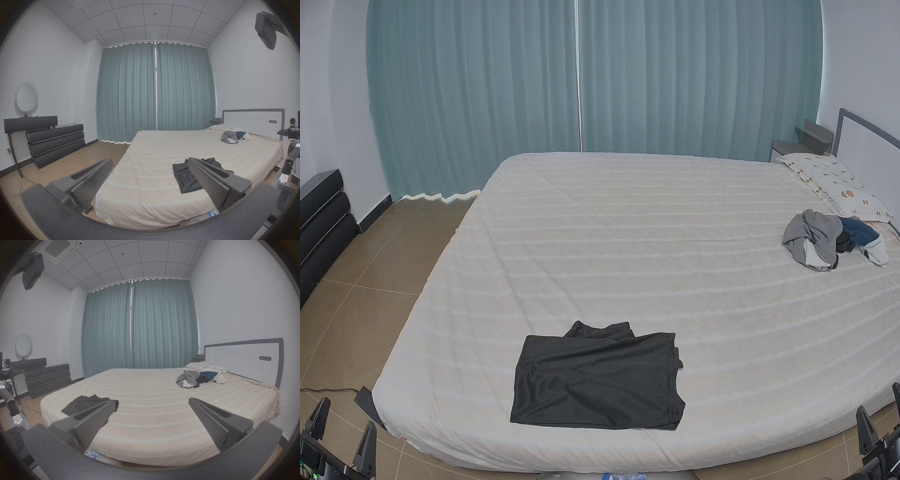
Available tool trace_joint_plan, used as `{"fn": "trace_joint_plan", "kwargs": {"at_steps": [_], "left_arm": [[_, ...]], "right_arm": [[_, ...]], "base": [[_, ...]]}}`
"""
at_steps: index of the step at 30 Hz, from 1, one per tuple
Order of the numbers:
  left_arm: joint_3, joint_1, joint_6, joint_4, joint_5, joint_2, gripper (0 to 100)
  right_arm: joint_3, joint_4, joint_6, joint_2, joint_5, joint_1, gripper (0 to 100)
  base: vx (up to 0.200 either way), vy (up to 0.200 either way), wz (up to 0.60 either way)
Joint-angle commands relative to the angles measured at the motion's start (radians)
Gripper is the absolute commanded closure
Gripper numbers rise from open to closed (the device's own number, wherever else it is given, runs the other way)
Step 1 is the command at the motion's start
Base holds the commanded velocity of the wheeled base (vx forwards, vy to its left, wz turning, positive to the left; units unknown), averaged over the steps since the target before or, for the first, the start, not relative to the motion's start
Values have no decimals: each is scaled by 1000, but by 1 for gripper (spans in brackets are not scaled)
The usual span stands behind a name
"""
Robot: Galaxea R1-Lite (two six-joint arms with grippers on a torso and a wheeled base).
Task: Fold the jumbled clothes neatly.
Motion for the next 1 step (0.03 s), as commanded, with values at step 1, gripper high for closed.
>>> {"fn": "trace_joint_plan", "kwargs": {"at_steps": [1], "left_arm": [[16,0,-1,0,0,-1,0]], "right_arm": [[18,2,-1,-9,2,0,0]], "base": [[0,0,0]]}}
